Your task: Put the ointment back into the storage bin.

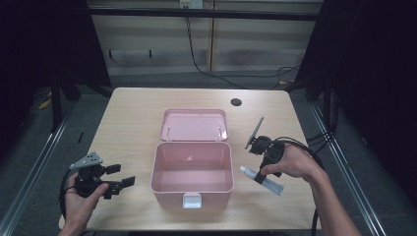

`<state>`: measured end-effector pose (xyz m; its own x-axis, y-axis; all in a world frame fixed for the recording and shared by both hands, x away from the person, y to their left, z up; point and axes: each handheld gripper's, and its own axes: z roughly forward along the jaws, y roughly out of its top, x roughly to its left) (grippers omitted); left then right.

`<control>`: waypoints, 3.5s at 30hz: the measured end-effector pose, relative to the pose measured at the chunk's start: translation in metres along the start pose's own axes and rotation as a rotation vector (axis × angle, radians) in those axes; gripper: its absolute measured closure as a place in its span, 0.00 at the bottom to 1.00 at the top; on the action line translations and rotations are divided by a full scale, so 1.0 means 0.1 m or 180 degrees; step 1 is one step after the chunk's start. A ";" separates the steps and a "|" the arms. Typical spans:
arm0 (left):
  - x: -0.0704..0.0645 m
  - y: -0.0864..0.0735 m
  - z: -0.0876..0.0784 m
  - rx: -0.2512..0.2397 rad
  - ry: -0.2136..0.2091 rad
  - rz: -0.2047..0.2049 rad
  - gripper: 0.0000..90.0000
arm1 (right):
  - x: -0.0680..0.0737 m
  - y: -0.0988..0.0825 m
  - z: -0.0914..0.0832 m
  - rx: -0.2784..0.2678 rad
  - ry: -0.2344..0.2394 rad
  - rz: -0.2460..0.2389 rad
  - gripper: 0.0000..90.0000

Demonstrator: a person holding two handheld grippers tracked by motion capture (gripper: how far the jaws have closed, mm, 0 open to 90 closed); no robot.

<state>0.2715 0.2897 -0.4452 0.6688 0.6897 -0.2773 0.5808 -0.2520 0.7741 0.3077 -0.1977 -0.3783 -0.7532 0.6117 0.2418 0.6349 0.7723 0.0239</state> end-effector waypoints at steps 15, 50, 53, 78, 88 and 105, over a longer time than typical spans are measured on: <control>0.00 0.00 0.00 -0.0002 0.0004 -0.0003 0.19 | 0.06 -0.03 -0.19 -0.0023 -0.0028 -0.0127 0.80; 0.00 0.00 0.00 0.0003 -0.0004 0.0001 0.19 | 0.44 0.18 -0.60 -0.0304 -0.0011 -0.0598 0.80; 0.00 0.00 0.00 -0.0002 -0.0001 -0.0005 0.19 | 0.48 0.24 -0.62 -0.0329 -0.0002 -0.0674 0.80; 0.00 0.00 -0.01 -0.0017 0.0001 -0.0005 0.19 | 0.81 0.77 -0.49 -0.0253 0.0087 -0.1130 0.80; 0.00 0.00 -0.01 -0.0016 0.0001 -0.0004 0.19 | 0.97 0.99 -0.43 -0.0218 0.0094 -0.1298 0.80; 0.01 0.00 -0.01 -0.0006 -0.0004 0.0003 0.19 | 1.06 1.29 -0.15 -0.0082 0.0147 -0.1501 0.80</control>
<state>0.2716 0.2909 -0.4451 0.6700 0.6887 -0.2771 0.5792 -0.2514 0.7754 0.3125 -0.0353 -0.3348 -0.9523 0.1866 0.2416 0.2299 0.9591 0.1653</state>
